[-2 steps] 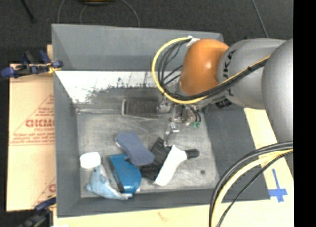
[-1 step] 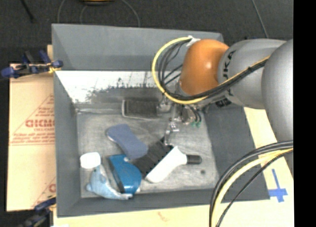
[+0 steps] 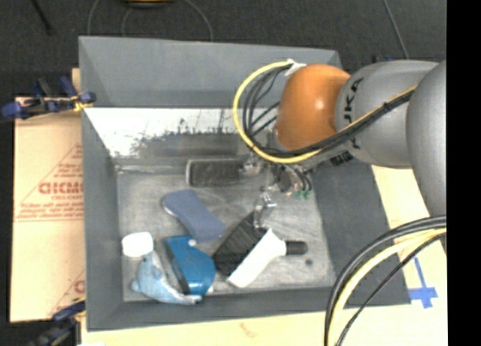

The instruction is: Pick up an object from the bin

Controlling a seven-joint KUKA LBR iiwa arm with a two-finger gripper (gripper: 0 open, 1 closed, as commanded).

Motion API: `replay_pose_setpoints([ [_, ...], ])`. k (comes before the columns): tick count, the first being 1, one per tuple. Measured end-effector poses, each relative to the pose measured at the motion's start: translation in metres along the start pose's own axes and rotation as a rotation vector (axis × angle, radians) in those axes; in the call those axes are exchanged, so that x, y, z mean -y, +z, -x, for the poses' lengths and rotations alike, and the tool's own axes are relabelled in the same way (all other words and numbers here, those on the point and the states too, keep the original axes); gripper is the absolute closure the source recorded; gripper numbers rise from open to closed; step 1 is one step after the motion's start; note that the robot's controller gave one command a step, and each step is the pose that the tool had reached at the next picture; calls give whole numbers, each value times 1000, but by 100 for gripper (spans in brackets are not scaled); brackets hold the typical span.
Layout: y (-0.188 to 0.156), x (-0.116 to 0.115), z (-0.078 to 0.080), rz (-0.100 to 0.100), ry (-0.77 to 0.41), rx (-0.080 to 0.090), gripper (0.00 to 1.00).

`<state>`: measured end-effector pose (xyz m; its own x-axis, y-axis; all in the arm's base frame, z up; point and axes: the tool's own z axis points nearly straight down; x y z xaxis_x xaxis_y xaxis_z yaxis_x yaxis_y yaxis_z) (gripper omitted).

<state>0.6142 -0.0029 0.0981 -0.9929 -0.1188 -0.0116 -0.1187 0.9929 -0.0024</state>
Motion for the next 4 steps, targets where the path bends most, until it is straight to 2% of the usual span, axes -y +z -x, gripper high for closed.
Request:
replay_pose_setpoints([
  [1, 12, -10, 15, 0, 124, 10, 0],
  [2, 2, 1, 33, 2, 169, -6, 100],
  [3, 2, 1, 33, 2, 169, -6, 100],
  [4, -18, -31, 3, 2, 175, -10, 100],
])
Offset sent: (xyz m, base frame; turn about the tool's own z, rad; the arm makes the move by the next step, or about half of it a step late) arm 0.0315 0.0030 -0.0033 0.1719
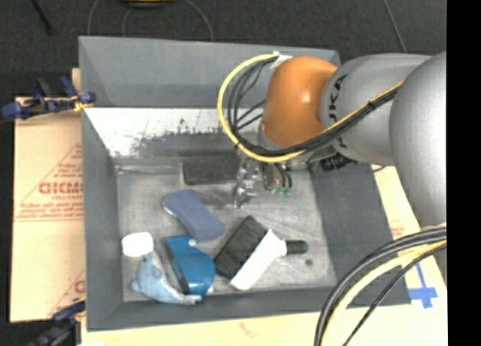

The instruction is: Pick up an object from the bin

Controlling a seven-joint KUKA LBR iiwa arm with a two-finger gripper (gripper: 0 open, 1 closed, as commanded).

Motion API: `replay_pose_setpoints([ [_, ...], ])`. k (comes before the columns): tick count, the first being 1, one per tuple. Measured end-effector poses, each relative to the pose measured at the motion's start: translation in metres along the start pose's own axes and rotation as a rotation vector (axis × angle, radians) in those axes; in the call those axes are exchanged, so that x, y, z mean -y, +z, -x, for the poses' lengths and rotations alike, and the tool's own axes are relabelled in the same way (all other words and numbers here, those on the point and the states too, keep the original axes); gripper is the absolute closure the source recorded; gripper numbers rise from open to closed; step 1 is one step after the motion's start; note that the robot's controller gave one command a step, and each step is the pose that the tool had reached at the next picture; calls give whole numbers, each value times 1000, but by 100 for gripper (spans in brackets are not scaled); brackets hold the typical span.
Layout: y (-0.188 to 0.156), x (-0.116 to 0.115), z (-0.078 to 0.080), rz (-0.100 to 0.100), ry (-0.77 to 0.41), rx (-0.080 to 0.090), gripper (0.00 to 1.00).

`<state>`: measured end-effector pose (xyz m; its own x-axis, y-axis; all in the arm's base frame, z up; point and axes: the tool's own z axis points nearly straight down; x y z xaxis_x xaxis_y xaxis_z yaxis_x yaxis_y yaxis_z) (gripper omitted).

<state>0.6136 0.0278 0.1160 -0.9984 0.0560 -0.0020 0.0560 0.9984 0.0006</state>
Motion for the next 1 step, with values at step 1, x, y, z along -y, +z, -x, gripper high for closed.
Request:
replay_pose_setpoints([
  [1, -12, -8, -6, 2, -6, 0, 100],
])
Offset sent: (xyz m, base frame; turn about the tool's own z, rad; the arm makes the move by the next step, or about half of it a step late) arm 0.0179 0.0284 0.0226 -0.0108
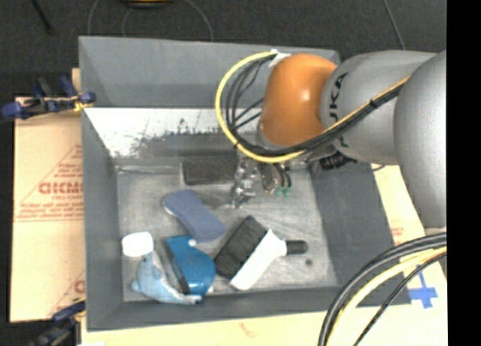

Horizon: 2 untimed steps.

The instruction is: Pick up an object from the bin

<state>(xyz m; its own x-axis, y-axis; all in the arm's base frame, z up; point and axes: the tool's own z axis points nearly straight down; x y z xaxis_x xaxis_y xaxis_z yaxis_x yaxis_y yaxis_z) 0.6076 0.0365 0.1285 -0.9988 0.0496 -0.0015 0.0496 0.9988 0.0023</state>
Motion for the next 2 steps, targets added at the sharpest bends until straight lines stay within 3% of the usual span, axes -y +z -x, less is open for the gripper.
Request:
replay_pose_setpoints([
  [1, -7, -11, 17, -2, -3, 3, 100],
  [2, -50, -39, 6, -3, -8, -6, 100],
])
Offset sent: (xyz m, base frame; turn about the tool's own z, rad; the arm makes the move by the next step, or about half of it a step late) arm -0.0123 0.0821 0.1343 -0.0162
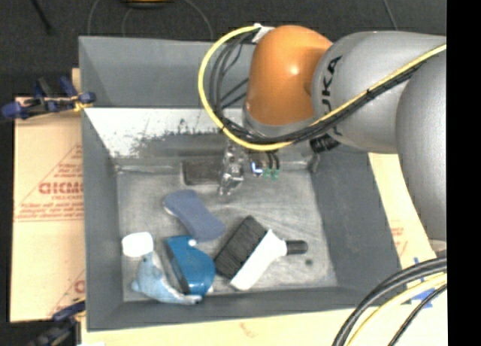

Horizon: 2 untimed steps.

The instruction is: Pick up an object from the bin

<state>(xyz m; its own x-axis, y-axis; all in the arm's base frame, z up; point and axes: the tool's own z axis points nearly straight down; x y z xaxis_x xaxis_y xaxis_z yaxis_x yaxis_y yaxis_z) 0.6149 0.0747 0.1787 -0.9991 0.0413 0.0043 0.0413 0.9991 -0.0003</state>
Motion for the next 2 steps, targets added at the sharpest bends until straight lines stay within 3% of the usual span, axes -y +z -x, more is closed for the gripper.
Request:
replay_pose_setpoints([
  [1, -29, -2, -6, 3, -34, 16, 100],
  [2, -14, 12, -32, -1, -46, 8, 100],
])
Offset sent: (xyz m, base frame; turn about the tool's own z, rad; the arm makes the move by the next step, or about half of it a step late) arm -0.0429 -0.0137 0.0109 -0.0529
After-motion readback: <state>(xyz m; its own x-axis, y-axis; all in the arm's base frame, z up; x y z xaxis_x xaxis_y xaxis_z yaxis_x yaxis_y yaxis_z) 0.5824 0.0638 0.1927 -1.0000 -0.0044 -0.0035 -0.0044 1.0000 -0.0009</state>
